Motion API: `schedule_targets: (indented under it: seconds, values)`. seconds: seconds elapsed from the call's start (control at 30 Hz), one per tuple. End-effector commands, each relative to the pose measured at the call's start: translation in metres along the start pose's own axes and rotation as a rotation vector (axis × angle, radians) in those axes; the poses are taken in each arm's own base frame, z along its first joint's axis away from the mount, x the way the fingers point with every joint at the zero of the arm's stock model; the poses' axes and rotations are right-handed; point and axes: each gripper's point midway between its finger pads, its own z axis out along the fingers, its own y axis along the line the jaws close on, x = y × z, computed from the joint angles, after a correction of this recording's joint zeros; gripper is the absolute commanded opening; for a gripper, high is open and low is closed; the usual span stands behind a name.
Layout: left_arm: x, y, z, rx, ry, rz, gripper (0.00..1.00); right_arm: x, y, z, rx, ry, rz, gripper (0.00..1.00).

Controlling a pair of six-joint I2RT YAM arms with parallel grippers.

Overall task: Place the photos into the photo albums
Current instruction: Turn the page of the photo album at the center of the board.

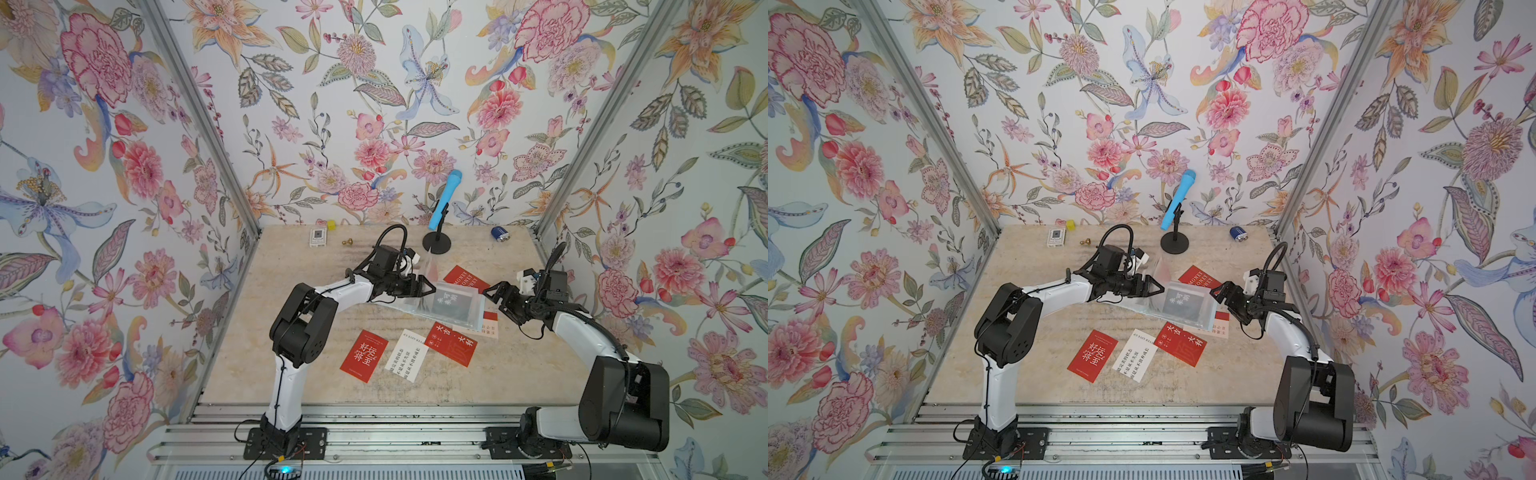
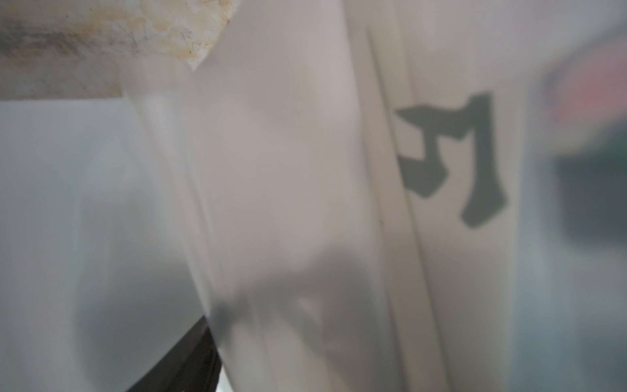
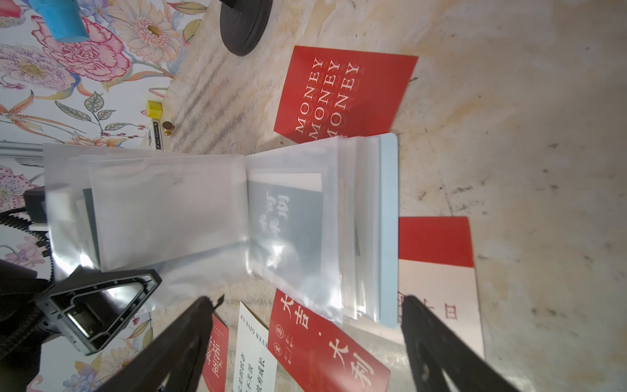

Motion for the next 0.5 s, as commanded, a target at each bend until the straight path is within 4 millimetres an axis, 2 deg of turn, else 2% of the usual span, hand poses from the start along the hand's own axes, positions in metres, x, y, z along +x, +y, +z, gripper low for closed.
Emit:
schedule_targets:
  seconds: [0.0, 0.07, 0.17, 0.33, 0.47]
  values:
    - [-0.008, 0.001, 0.002, 0.014, -0.025, -0.015, 0.77, -0.01, 0.019, -0.017, -0.014, -0.025, -0.019, 0.9]
    - [-0.015, -0.005, 0.004, 0.023, -0.035, -0.001, 0.77, -0.013, 0.031, -0.024, -0.023, -0.035, -0.039, 0.92]
    - [-0.014, -0.01, 0.011, 0.037, -0.022, 0.001, 0.77, -0.017, 0.049, -0.03, -0.037, -0.046, -0.072, 0.92]
    - [0.005, -0.029, 0.03, 0.09, 0.025, 0.002, 0.77, -0.026, 0.068, -0.031, -0.061, -0.058, -0.097, 0.93]
    - [0.014, -0.042, 0.035, 0.109, 0.039, 0.009, 0.77, -0.026, 0.085, -0.021, -0.083, -0.027, -0.123, 0.93]
